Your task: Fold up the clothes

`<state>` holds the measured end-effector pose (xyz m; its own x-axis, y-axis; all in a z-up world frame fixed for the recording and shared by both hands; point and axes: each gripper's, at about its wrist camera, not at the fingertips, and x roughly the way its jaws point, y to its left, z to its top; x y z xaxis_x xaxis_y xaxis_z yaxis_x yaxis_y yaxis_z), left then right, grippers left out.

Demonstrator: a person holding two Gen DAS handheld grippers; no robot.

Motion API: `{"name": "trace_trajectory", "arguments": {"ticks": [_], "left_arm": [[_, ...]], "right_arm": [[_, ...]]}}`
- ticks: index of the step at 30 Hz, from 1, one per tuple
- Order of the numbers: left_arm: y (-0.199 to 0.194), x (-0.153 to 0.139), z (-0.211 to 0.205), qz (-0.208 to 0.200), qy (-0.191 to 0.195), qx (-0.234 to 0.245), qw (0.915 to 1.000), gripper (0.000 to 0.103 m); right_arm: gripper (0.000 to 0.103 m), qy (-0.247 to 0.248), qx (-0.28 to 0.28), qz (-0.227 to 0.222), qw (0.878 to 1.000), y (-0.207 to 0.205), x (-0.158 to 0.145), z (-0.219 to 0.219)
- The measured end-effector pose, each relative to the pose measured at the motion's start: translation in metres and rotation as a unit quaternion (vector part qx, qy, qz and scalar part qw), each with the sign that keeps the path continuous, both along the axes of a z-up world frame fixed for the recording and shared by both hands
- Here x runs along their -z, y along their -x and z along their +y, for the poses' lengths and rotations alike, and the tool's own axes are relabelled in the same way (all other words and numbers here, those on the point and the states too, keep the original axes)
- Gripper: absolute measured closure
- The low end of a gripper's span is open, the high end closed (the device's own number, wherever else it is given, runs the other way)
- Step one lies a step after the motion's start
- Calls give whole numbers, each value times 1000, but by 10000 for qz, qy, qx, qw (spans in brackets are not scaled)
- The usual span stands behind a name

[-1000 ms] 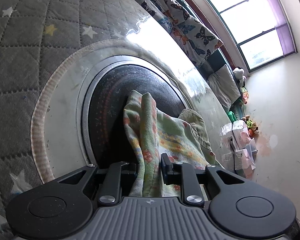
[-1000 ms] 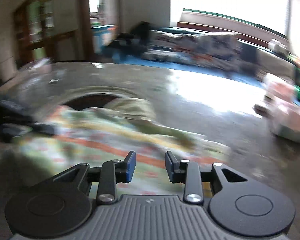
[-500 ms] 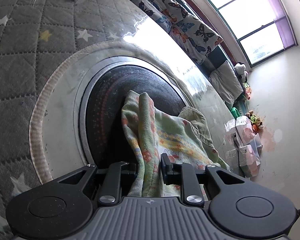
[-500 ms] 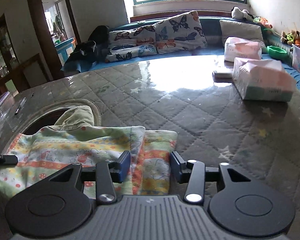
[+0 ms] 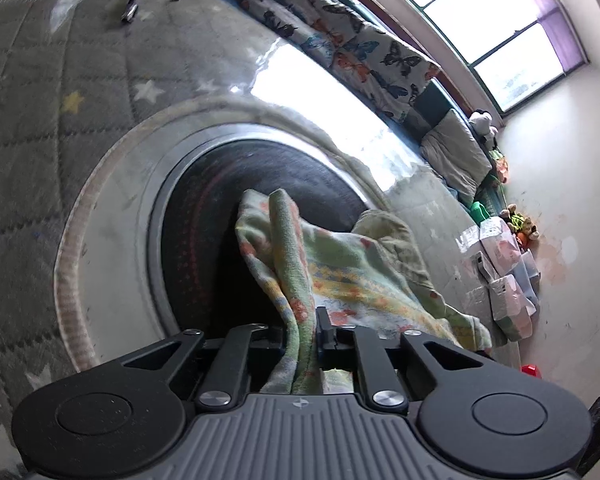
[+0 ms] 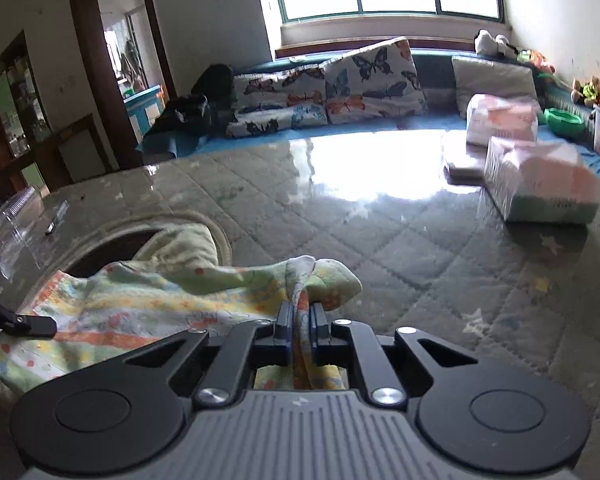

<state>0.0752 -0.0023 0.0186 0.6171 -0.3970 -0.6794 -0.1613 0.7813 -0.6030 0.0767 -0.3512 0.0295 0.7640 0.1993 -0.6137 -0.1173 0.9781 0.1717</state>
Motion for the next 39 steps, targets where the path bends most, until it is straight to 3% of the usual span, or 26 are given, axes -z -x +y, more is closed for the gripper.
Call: {"name": "trace_trajectory", "arguments": {"ticks": [8, 20, 31, 39], "left_arm": [[-13, -32, -32, -390, -175, 452, 9981, 93], [-50, -63, -120, -683, -322, 1184, 9901, 93], [-68, -56, -190, -649, -531, 1704, 9818, 93], [-65, -31, -205, -334, -914, 1893, 9771, 92]], "right_arm": [[97, 197, 96, -401, 9990, 12, -34, -11], [97, 461, 869, -720, 9925, 22, -65, -76], [97, 452, 1402, -599, 9873, 32, -52, -129], [96, 409, 1558, -46, 9869, 36, -12, -149]]}}
